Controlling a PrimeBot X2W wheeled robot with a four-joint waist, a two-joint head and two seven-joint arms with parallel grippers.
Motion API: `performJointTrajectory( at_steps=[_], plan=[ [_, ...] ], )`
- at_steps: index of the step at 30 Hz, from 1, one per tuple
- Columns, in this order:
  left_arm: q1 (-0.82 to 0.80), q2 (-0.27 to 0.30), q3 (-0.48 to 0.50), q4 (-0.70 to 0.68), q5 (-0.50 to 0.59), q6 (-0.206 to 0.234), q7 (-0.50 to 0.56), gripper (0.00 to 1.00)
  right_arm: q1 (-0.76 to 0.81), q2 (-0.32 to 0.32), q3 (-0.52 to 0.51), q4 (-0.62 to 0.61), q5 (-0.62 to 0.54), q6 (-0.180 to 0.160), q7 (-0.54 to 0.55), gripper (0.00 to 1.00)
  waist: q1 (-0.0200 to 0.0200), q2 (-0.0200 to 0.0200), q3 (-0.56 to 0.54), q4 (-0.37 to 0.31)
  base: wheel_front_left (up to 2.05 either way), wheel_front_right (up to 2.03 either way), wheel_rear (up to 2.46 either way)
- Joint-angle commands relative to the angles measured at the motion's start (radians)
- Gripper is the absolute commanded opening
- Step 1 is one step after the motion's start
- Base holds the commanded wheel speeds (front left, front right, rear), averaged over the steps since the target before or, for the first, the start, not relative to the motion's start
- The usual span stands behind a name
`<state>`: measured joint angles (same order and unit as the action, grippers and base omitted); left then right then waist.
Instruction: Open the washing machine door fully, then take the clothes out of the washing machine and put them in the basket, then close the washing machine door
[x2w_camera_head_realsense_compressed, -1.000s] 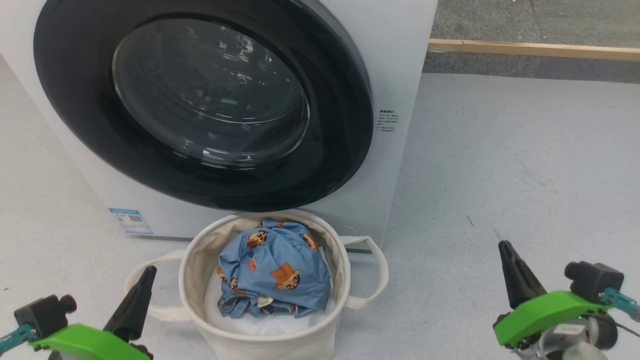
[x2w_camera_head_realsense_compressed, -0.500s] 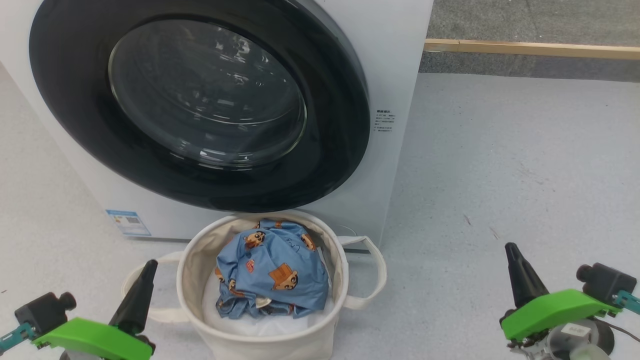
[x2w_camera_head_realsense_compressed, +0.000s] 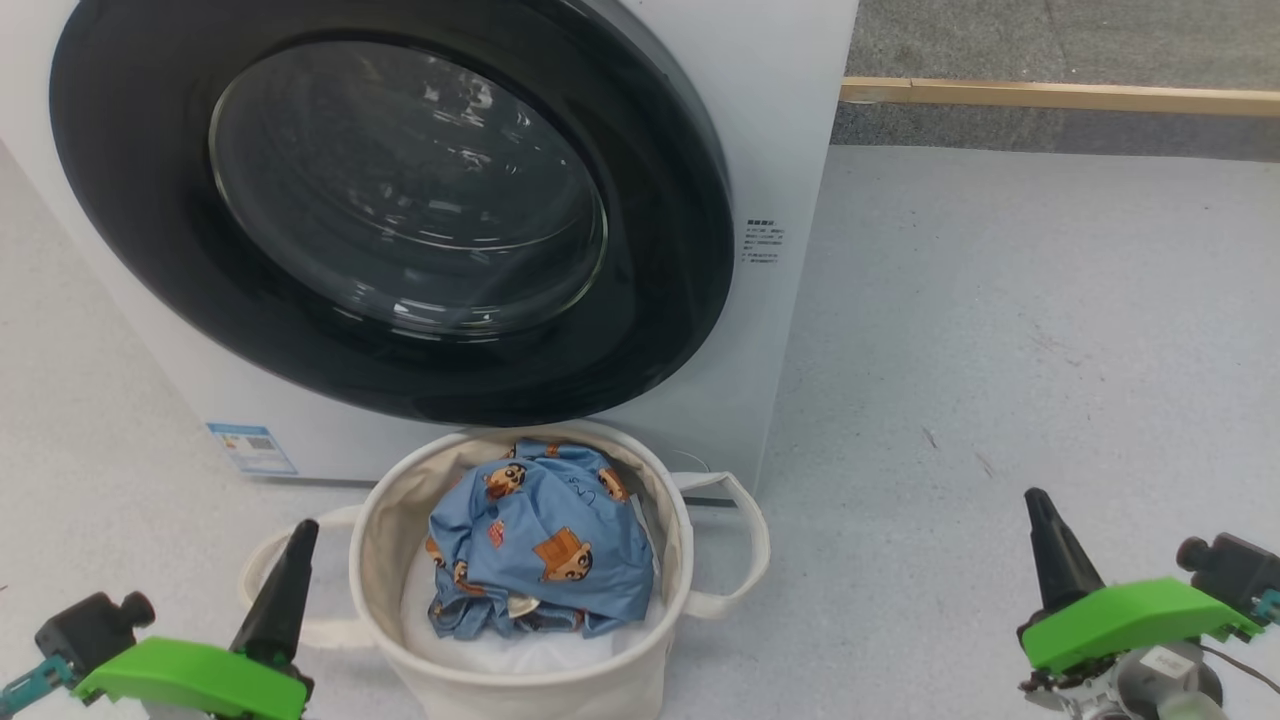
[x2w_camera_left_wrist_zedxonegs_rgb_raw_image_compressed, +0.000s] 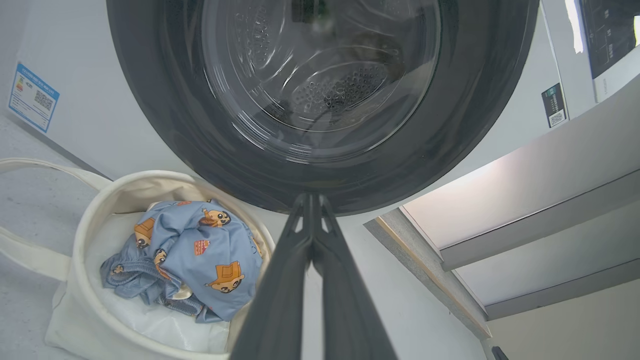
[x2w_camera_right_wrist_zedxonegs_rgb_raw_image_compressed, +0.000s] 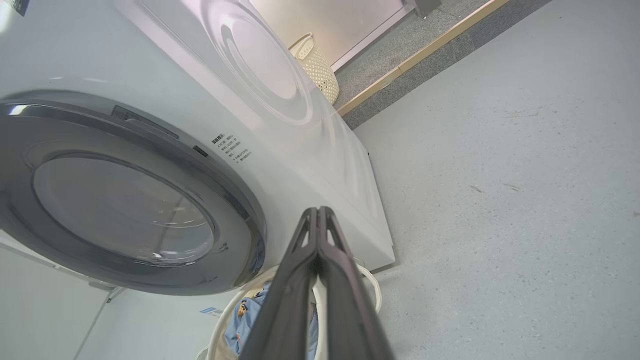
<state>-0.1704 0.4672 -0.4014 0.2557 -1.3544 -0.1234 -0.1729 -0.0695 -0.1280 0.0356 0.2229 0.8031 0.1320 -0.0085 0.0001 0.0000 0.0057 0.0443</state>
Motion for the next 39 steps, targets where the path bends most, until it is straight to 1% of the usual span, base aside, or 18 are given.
performJointTrajectory(
  at_steps=[1,39],
  plan=[
    [-0.029,0.014,0.042,-0.024,-0.011,-0.003,0.004,0.00,-0.042,0.001,-0.006,-0.026,0.023,0.000,0.007,0.00,-0.0001,0.0000,0.000,-0.001,0.00,0.00,0.00],
    [0.016,-0.154,0.217,-0.021,-0.157,-0.005,0.100,0.00,-0.040,0.036,-0.072,-0.004,0.381,-0.001,0.060,0.00,-0.0001,0.0000,-0.001,-0.021,0.00,0.00,0.00]
  ],
)
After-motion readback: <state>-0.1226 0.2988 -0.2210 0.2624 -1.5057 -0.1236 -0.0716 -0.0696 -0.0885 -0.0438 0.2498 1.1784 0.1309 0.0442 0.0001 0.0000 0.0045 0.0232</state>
